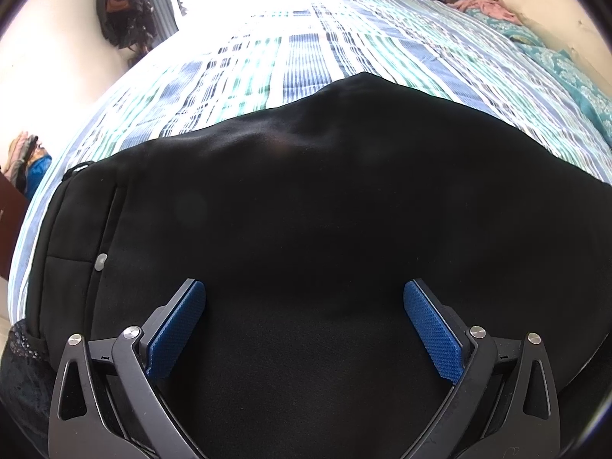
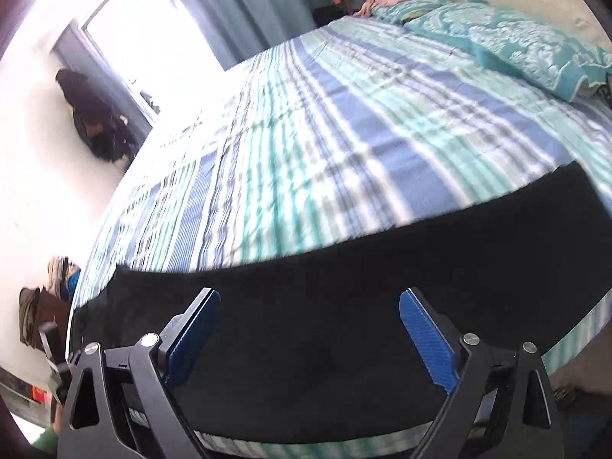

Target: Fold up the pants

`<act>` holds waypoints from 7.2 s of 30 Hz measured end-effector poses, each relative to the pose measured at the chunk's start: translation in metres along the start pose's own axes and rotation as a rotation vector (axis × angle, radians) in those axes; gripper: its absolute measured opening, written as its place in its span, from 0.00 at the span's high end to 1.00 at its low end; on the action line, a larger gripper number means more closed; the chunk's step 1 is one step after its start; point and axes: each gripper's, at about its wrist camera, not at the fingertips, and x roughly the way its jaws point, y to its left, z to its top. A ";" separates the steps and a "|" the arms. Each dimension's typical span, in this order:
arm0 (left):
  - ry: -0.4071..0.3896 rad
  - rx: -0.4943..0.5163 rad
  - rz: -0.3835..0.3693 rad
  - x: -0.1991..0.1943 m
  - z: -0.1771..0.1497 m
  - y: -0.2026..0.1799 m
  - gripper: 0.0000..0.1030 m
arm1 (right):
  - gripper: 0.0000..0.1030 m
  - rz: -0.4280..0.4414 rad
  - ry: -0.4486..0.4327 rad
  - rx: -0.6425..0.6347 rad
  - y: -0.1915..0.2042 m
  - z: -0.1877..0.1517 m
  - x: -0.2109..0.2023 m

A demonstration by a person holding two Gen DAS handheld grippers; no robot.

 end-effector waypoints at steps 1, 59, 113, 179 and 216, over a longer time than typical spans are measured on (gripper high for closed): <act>-0.001 -0.003 0.001 0.000 0.000 0.000 0.00 | 0.07 -0.037 -0.018 0.004 -0.025 0.022 -0.012; -0.100 -0.303 -0.305 -0.049 0.000 0.066 0.01 | 0.55 0.547 0.218 -0.193 0.247 -0.094 0.075; 0.023 0.095 -0.412 -0.046 -0.006 -0.068 0.79 | 0.28 0.417 0.211 0.133 0.083 -0.007 0.026; 0.088 -0.354 -0.273 -0.012 0.047 0.205 0.03 | 0.17 0.433 0.230 -0.013 0.126 -0.108 0.054; 0.379 -0.437 -0.158 0.059 0.022 0.222 0.00 | 0.17 0.474 0.211 0.041 0.128 -0.105 0.045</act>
